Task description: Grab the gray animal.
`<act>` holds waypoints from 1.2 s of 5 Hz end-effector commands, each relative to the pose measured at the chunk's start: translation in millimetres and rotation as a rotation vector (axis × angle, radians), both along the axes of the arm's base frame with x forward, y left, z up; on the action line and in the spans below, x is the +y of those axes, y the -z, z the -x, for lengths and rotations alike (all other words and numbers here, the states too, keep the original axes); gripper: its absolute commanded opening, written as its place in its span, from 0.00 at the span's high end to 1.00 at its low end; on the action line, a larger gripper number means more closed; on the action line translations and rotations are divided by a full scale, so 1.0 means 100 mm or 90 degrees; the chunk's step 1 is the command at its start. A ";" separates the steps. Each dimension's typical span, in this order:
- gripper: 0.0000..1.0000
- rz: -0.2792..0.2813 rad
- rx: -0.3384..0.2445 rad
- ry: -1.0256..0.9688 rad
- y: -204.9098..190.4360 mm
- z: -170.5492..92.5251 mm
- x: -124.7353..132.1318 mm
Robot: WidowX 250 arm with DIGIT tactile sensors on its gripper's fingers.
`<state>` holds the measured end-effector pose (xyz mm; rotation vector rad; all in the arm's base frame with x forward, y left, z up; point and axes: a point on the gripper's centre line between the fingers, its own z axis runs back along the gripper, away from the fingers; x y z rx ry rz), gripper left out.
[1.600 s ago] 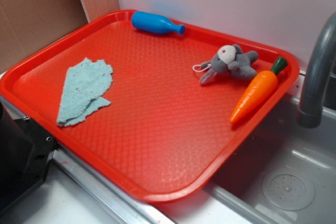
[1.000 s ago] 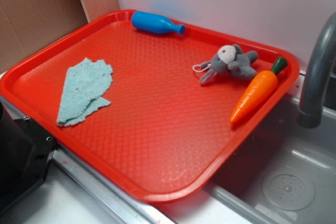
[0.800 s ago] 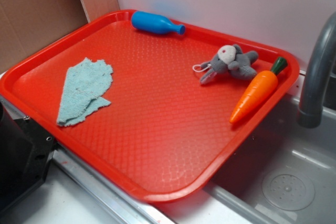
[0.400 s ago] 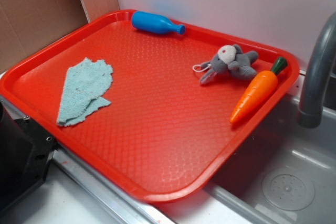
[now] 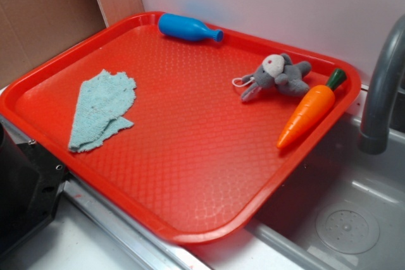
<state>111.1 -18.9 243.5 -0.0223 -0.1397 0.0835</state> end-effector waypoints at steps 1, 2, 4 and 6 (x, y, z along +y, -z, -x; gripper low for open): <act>0.00 0.012 -0.014 0.030 0.53 -0.74 -0.22; 0.00 -0.021 -0.009 0.004 0.61 -0.86 -0.37; 0.00 -0.050 -0.049 0.011 0.86 -1.14 -0.62; 0.00 -0.050 -0.048 -0.003 1.27 -1.52 -0.80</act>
